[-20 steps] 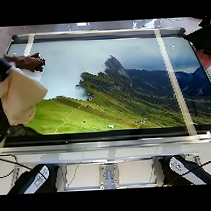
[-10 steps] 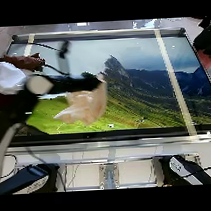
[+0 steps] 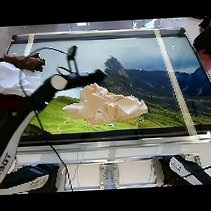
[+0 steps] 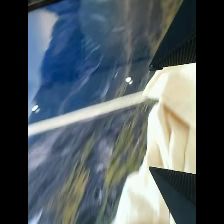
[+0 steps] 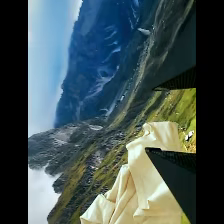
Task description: Fold the shirts.
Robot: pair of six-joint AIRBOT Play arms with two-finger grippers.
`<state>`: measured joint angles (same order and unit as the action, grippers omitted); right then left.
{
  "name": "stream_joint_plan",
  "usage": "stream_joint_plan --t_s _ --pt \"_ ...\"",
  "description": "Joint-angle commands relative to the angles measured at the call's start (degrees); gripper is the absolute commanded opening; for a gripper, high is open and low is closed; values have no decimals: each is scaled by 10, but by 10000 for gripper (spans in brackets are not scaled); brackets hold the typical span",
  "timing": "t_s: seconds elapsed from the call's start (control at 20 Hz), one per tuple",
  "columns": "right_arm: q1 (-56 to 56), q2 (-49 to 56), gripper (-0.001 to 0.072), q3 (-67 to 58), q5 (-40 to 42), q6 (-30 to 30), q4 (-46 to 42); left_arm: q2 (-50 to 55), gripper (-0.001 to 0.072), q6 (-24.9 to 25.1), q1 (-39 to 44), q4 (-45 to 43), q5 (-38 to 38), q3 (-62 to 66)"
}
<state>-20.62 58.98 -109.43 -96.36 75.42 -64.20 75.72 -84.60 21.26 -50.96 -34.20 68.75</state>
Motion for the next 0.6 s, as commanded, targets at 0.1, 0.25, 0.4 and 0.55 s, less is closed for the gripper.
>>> stream_joint_plan --t_s 0.1,0.25,0.4,0.55 --pt "7 24 406 172 17 2 99 27 701 7 -135 0 -178 0" --pt "60 31 406 281 44 2 117 79 701 52 -107 0 -169 0" --pt "142 32 407 368 105 1 109 123 699 123 -69 1 -124 0" --pt "244 32 406 443 217 1 78 148 698 132 -49 0 -85 0"
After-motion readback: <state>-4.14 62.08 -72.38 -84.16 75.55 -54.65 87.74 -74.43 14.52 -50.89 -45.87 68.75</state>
